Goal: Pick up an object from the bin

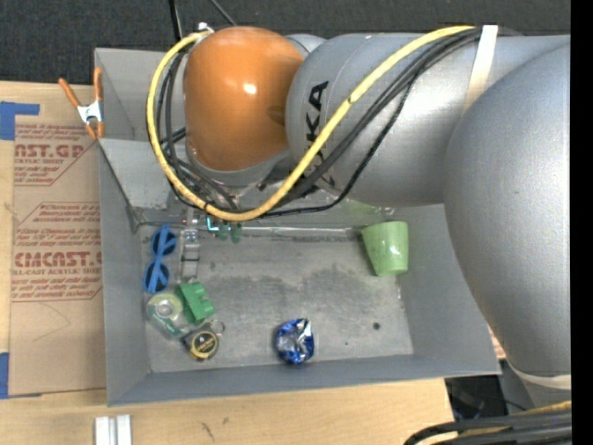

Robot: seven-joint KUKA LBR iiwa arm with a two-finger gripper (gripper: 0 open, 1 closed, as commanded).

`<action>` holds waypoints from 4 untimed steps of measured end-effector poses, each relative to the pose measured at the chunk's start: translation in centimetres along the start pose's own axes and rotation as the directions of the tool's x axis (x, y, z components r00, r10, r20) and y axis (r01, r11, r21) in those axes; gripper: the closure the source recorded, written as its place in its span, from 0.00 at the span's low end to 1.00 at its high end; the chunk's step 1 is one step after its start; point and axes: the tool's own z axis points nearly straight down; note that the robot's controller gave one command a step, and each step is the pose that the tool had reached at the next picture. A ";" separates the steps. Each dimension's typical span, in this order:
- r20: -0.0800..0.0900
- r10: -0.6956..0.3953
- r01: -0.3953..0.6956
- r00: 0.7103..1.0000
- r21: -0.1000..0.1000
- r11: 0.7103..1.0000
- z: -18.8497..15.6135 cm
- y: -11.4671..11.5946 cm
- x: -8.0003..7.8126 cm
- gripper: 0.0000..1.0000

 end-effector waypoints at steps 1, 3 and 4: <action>0.002 -0.278 0.278 0.961 0.002 0.961 13.4 -2.5 -2.4 0.00; 0.010 -0.672 0.672 0.740 0.004 0.740 15.3 -0.4 -1.3 1.00; 0.007 -0.661 0.661 0.750 0.004 0.750 12.8 -2.4 3.1 1.00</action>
Offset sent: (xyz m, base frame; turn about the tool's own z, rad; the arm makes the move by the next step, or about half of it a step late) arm 0.0239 -0.0249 -0.1300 -0.2816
